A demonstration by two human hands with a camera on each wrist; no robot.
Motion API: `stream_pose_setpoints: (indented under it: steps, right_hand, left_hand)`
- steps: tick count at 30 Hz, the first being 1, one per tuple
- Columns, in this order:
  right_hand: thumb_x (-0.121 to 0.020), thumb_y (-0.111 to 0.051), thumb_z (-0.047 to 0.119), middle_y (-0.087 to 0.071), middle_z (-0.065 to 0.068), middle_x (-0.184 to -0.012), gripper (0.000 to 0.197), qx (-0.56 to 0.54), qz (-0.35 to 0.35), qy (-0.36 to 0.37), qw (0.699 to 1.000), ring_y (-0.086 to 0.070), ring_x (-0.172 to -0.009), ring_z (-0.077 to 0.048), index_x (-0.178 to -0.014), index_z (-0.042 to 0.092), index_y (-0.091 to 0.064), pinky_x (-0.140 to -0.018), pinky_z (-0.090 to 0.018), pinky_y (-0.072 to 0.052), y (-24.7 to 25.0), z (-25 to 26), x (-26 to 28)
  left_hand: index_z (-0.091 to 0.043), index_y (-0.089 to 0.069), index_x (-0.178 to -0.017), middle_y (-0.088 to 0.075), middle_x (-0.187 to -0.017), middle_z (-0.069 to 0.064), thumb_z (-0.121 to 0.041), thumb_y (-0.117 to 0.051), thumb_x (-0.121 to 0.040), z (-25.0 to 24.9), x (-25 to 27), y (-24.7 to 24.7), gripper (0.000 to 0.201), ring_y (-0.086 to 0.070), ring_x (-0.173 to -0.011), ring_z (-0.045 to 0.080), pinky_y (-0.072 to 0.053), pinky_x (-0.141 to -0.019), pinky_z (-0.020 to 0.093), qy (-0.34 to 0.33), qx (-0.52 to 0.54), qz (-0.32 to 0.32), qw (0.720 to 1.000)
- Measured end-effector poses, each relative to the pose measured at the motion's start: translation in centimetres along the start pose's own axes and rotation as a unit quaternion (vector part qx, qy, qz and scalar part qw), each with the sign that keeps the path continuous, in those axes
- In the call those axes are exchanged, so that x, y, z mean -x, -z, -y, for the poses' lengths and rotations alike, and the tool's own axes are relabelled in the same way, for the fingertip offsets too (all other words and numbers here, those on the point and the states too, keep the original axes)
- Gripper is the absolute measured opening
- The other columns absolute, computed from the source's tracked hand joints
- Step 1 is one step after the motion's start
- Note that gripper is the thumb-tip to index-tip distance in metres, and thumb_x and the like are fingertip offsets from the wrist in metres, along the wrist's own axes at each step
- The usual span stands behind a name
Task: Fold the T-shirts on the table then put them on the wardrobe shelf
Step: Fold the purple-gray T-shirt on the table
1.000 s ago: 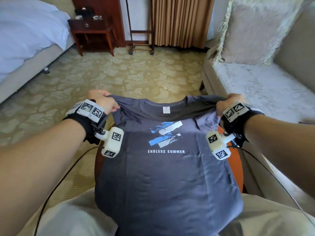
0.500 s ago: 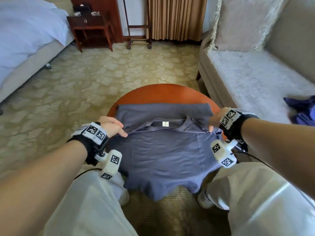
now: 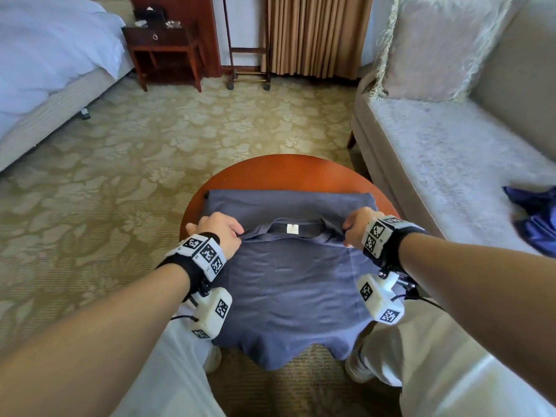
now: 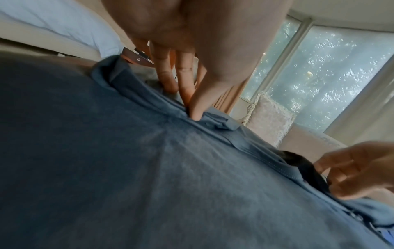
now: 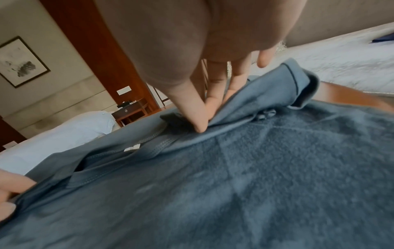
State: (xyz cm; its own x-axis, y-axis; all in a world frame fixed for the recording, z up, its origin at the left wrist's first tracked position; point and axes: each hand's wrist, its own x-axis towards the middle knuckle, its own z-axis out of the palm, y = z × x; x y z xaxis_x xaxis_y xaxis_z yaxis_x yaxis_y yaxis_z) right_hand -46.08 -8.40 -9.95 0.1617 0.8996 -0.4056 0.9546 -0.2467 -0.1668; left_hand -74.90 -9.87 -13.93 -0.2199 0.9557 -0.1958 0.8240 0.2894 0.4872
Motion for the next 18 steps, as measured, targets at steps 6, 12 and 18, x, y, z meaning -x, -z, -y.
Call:
stream_pose_setpoints:
  steps: [6,12,18]
  right_hand:
    - [-0.078,-0.074,0.036,-0.064,-0.003,-0.119,0.042,0.036,0.021,-0.03,0.999,-0.061,-0.11,-0.029,-0.117,0.022,-0.066,-0.092,-0.037,-0.05,-0.2,-0.2,0.5]
    - [-0.069,-0.07,0.03,-0.058,-0.005,-0.083,0.031,-0.091,-0.048,-0.073,0.992,-0.056,-0.078,-0.023,-0.091,0.008,-0.065,-0.071,-0.031,-0.048,1.5,0.2,1.2]
    - [-0.075,-0.06,0.014,-0.071,-0.011,-0.083,0.019,-0.104,0.111,-0.064,0.986,-0.064,-0.072,-0.021,-0.063,0.003,-0.07,-0.066,-0.027,-0.049,2.4,-0.7,2.5]
  left_hand:
    - [-0.034,-0.072,-0.063,-0.066,-0.078,-0.018,-0.016,-0.076,-0.076,-1.2,0.7,3.2,0.022,-0.057,-0.098,0.02,-0.035,-0.1,0.037,-0.042,0.092,-0.027,0.995]
    - [-0.013,-0.078,-0.065,-0.074,-0.074,-0.004,0.006,-0.069,-0.07,-1.0,2.6,7.1,0.022,-0.064,-0.086,0.009,-0.045,-0.066,0.016,-0.06,0.163,0.003,0.985]
    - [0.0,-0.078,-0.079,-0.075,-0.081,0.012,-0.002,-0.075,-0.076,-0.5,4.0,7.2,0.005,-0.064,-0.077,0.016,-0.048,-0.064,0.01,-0.043,0.083,0.19,0.977]
